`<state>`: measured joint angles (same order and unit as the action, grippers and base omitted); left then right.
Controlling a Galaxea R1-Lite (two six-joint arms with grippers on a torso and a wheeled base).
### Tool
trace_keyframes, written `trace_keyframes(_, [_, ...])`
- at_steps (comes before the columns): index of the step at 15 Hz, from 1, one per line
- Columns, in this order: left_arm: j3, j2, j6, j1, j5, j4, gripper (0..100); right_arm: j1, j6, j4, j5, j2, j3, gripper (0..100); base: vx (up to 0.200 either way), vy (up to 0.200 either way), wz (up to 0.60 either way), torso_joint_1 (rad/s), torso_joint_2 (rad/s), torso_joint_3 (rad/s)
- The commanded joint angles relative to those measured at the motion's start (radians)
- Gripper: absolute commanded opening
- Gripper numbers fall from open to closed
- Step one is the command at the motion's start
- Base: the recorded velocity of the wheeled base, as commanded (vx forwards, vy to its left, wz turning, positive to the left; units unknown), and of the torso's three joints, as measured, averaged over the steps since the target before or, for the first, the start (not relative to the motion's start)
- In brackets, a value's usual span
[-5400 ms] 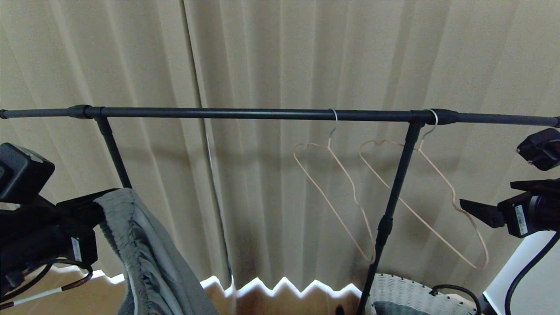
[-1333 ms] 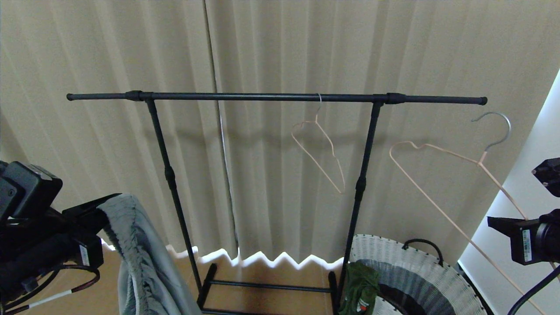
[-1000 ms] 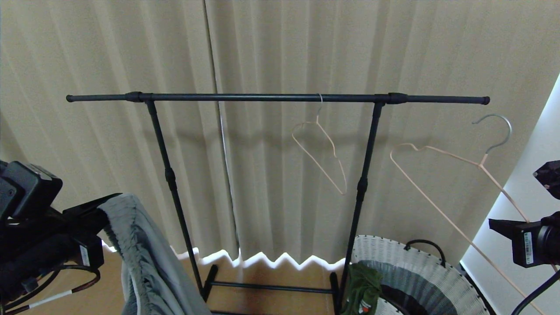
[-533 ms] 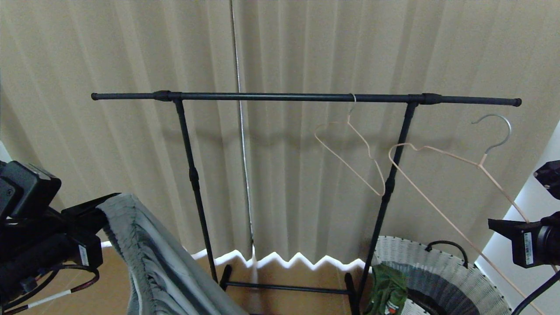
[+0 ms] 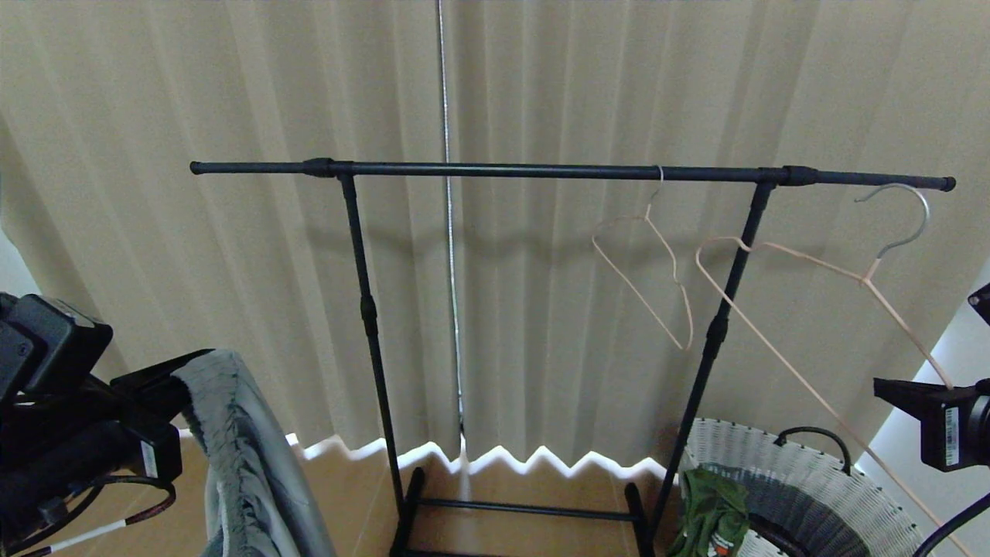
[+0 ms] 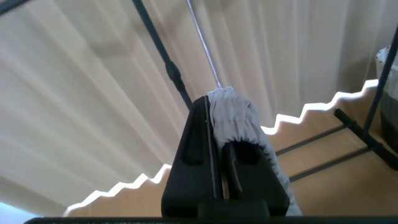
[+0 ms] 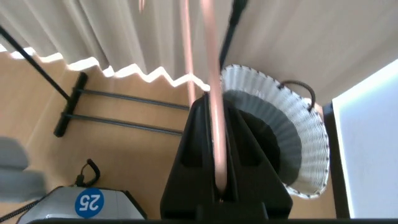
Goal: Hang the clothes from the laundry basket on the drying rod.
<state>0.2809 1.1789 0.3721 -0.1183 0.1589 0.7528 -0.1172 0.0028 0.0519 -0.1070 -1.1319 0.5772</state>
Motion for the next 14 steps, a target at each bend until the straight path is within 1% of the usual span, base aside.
trace_keyframes(1, [0.001, -0.001, -0.001, 0.000, 0.001, 0.000, 0, -0.013, -0.001, 0.011, 0.001, 0.027, 0.000, 0, 0.000, 0.000, 0.00, 0.000, 0.00, 0.000])
trace_keyframes(4, [-0.006, -0.001, 0.001, 0.000, 0.001, 0.000, 0, -0.065, 0.002, 0.013, 0.004, 0.046, 0.000, 0, 0.000, 0.000, 0.00, 0.000, 0.00, 0.000])
trace_keyframes(5, [-0.032, -0.007, 0.001, 0.000, 0.001, -0.001, 0, -0.102, 0.003, 0.014, 0.006, 0.054, 0.000, 0, 0.000, 0.000, 0.00, 0.000, 0.00, 0.000])
trace_keyframes(6, [-0.045, -0.009, 0.001, 0.000, 0.001, -0.001, 0, -0.111, 0.003, 0.014, 0.006, 0.055, 0.000, 0, 0.000, 0.000, 0.00, 0.000, 0.00, 0.000])
trace_keyframes(7, [-0.049, -0.002, 0.001, 0.002, 0.001, -0.001, 0, -0.157, 0.002, 0.013, 0.006, 0.052, 0.000, 0, 0.000, 0.000, 0.00, 0.000, 0.00, 0.000])
trace_keyframes(8, [-0.049, 0.001, 0.001, 0.002, 0.001, -0.001, 0, -0.176, 0.002, 0.013, 0.006, 0.049, 0.000, 0, 0.000, 0.000, 0.00, 0.000, 0.00, 0.000])
trace_keyframes(9, [-0.026, 0.004, 0.007, 0.002, -0.004, -0.001, 0, -0.236, 0.002, 0.013, 0.007, 0.034, 0.000, 0, 0.000, 0.000, 0.00, 0.000, 0.00, 0.000])
trace_keyframes(10, [0.009, 0.002, 0.031, 0.002, -0.012, -0.009, 0, -0.282, 0.003, 0.014, 0.007, 0.014, 0.000, 0, 0.000, 0.000, 0.00, 0.000, 0.00, 0.000])
trace_keyframes(11, [0.031, 0.004, 0.045, 0.002, -0.032, -0.015, 0, -0.320, 0.005, 0.014, 0.007, -0.002, 0.000, 0, 0.000, 0.000, 0.00, 0.000, 0.00, 0.000])
trace_keyframes(12, [0.052, 0.007, 0.054, 0.002, -0.073, -0.023, 0, -0.366, 0.006, 0.014, 0.012, -0.017, 0.000, 0, 0.000, 0.000, 0.00, 0.000, 0.00, 0.000])
trace_keyframes(14, [0.133, 0.064, 0.054, -0.012, -0.176, -0.075, 0, -0.427, 0.011, 0.051, 0.055, -0.062, -0.002, 0, 0.000, 0.000, 0.00, 0.000, 0.00, 0.000])
